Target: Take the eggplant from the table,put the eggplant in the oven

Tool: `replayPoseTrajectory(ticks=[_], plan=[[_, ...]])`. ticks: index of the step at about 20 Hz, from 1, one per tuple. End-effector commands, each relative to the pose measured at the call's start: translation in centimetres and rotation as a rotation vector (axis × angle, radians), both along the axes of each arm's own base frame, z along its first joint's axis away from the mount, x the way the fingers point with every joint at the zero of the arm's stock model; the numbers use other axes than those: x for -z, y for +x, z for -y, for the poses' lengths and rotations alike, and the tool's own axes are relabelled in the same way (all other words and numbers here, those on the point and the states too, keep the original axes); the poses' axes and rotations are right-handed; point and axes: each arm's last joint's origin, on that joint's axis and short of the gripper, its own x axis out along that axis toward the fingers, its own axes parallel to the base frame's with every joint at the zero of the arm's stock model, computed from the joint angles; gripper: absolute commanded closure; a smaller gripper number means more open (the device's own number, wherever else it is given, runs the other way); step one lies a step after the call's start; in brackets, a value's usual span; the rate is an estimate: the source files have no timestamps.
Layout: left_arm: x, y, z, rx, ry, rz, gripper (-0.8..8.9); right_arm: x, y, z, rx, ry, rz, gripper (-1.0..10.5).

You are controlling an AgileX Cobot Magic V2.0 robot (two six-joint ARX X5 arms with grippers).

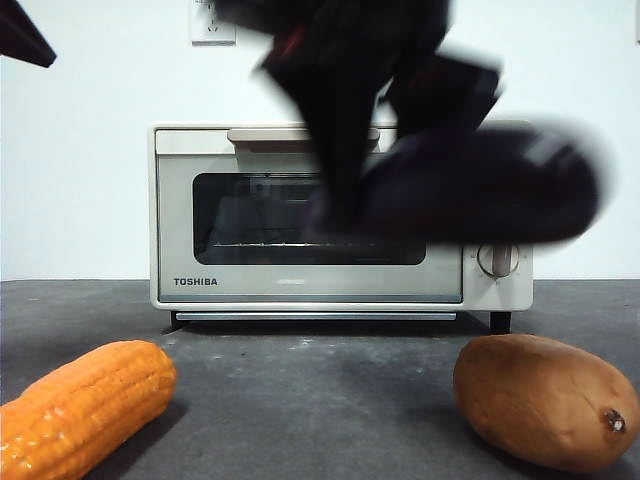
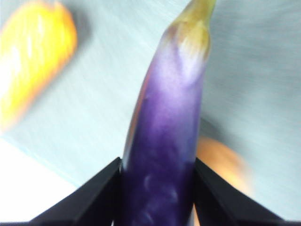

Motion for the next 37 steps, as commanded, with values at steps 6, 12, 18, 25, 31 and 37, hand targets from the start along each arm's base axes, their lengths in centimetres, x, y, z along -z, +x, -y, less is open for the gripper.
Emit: replayPoseTrajectory(ticks=[6, 12, 18, 25, 31, 37], plan=[[-3.9, 4.0, 3.5, 0.124, 0.057, 0.060, 8.08, -9.0, -5.4, 8.4, -0.118, -0.066, 0.386, 7.8], [-6.0, 8.7, 9.0, 0.220, 0.214, 0.097, 8.08, -12.4, -7.3, 12.5, 0.011, 0.109, 0.599, 7.8], [-5.0, 13.6, 13.9, 0.267, 0.377, 0.059, 8.08, -12.5, -8.0, 13.9, 0.039, 0.105, 0.576, 7.8], [-2.4, 15.7, 15.4, 0.274, 0.503, 0.033, 8.08, -12.3, -8.2, 14.2, 0.044, 0.073, 0.557, 7.8], [-1.3, 13.7, 16.2, 0.399, 0.529, -0.119, 8.08, -12.4, -8.1, 14.0, 0.049, 0.093, 0.569, 7.8], [-1.2, 10.4, 17.4, 0.519, 0.590, -0.232, 8.08, -12.4, -8.1, 14.0, 0.039, 0.092, 0.571, 7.8]])
